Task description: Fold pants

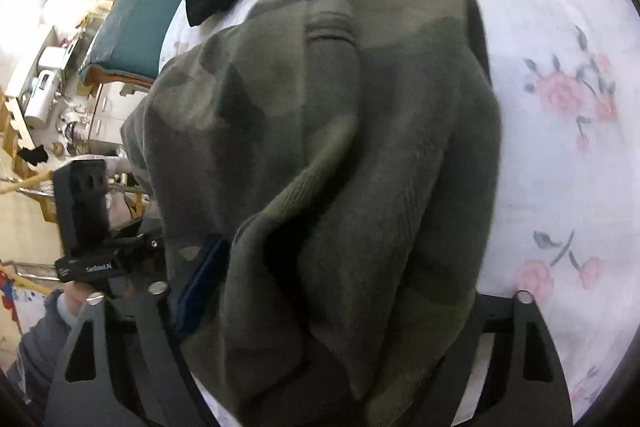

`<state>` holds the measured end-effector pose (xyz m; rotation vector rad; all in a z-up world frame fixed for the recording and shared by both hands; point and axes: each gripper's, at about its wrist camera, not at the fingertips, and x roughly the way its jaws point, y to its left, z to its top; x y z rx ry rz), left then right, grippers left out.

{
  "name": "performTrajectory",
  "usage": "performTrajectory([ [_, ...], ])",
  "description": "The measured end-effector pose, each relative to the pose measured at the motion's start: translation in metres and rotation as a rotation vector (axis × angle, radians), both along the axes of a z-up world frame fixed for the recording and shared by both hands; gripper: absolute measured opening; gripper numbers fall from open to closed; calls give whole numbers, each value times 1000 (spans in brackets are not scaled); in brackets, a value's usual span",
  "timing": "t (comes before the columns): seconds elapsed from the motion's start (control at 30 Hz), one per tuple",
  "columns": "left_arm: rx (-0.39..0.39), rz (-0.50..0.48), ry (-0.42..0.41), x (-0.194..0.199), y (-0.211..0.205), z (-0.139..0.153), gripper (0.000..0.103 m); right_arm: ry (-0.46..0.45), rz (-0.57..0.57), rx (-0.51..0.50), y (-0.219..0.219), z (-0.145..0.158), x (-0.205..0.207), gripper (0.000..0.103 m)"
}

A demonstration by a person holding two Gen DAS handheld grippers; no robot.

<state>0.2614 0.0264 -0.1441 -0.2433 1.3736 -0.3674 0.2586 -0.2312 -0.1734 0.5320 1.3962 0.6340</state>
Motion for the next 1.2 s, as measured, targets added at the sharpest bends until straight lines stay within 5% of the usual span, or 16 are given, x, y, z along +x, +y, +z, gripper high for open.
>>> performTrajectory([
  [0.07, 8, 0, -31, -2, -2, 9, 45, -39, 47, 11, 8, 13, 1, 45],
  [0.2, -27, 9, -87, -7, -4, 33, 35, -125, 38, -5, 7, 35, -1, 28],
  [0.6, -64, -7, -194, -8, 11, 57, 34, -311, 8, 41, -3, 73, -4, 26],
  [0.77, -60, 1, -169, 0, 11, 48, 34, -305, -4, 9, 0, 68, 2, 26],
  [0.97, -81, 44, -172, -4, 11, 71, 34, -312, -24, 53, -1, 84, 5, 25],
  [1.2, -100, 73, -258, 44, 31, 102, 34, -402, -3, 72, 11, 122, 69, 25],
])
